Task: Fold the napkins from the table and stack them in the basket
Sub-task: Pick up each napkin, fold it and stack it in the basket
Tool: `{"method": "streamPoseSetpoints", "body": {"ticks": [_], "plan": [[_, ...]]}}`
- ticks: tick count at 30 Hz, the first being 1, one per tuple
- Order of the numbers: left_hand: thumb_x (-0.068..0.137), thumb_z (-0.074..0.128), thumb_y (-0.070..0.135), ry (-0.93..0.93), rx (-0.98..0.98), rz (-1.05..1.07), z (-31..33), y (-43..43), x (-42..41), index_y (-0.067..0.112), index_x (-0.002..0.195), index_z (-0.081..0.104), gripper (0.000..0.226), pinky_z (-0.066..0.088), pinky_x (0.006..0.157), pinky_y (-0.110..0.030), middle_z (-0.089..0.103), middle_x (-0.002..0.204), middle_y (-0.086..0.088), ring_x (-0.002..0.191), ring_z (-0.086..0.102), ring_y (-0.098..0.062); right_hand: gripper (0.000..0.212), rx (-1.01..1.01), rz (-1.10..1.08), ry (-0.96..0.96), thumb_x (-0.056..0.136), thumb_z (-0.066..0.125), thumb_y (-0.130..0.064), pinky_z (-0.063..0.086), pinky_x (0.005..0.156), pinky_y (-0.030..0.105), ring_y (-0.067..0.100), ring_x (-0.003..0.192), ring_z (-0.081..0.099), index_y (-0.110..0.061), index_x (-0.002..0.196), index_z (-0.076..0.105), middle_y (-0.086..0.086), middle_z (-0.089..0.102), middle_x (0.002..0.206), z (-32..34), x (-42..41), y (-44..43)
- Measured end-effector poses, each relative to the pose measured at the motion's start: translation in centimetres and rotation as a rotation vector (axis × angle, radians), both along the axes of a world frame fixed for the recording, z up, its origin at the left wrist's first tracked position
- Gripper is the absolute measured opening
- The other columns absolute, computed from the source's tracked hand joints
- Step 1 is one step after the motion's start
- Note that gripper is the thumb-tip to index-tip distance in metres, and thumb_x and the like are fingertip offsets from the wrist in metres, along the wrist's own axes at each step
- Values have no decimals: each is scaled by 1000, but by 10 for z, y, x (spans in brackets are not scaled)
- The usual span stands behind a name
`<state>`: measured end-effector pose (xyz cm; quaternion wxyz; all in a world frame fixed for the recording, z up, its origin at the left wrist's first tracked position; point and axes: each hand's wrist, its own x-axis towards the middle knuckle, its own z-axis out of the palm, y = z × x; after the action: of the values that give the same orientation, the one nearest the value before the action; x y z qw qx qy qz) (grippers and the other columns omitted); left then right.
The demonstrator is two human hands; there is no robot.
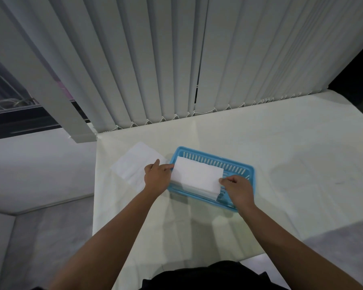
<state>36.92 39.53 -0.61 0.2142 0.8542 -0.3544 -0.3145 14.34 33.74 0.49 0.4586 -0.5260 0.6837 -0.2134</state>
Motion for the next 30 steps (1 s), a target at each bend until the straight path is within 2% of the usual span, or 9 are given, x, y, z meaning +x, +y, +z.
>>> {"method": "streamPoseSetpoints", "body": {"ticks": [6, 11, 15, 18, 21, 25, 28, 30], "plan": [[96, 20, 20, 60, -2, 71, -8, -1, 1, 40, 124, 60, 52, 27, 111, -34, 45, 139, -12, 128, 35, -30, 16, 28, 55, 43, 82, 69, -24, 42, 66, 28, 13, 69, 58, -16, 68, 67, -5, 64, 72, -3, -8, 1], [95, 23, 18, 78, -39, 79, -3, 2, -2, 35, 125, 60, 50, 29, 112, -40, 43, 141, -14, 129, 32, -32, 21, 38, 61, 46, 81, 70, -27, 46, 70, 31, 15, 69, 59, -7, 74, 70, -1, 65, 71, -6, -8, 5], [97, 34, 21, 33, -41, -11, 2, 6, -4, 30, 130, 56, 42, 26, 115, -38, 29, 155, 0, 141, 18, -24, 30, 32, 58, 58, 82, 69, -31, 43, 66, 31, 17, 66, 56, -1, 78, 68, 3, 62, 69, -8, -8, 7], [99, 34, 24, -68, -6, -84, 3, 10, -6, 30, 133, 54, 40, 26, 112, -36, 27, 156, 0, 142, 16, -24, 35, 50, 85, 75, 84, 66, -34, 43, 65, 31, 21, 67, 59, 1, 81, 70, 13, 69, 76, -10, -8, 11], [99, 33, 27, -94, 32, -122, 3, 10, -5, 31, 135, 52, 40, 24, 113, -34, 26, 157, -1, 142, 16, -26, 32, 52, 108, 86, 85, 65, -35, 46, 68, 32, 22, 73, 63, -4, 80, 72, 11, 71, 79, -11, -7, 14], [97, 39, 28, 12, 17, -106, 4, 9, -1, 31, 132, 55, 39, 21, 117, -38, 25, 155, -3, 144, 15, -24, 32, 57, 94, 78, 86, 64, -33, 44, 66, 31, 20, 70, 61, -2, 81, 72, 14, 72, 82, -11, -7, 15], [99, 33, 28, -71, 47, -140, 3, 8, -2, 31, 135, 51, 41, 23, 115, -36, 25, 156, -2, 142, 16, -26, 35, 57, 83, 73, 86, 64, -33, 46, 70, 33, 22, 73, 61, 1, 85, 71, 17, 72, 85, -12, -8, 15], [99, 32, 28, -142, 29, -153, 4, 10, -5, 31, 137, 48, 41, 27, 112, -36, 27, 156, -2, 141, 19, -26, 30, -3, 111, 138, 87, 62, -35, 47, 78, 34, 21, 83, 62, -6, 88, 70, 10, 70, 92, -11, -8, 16]]}}
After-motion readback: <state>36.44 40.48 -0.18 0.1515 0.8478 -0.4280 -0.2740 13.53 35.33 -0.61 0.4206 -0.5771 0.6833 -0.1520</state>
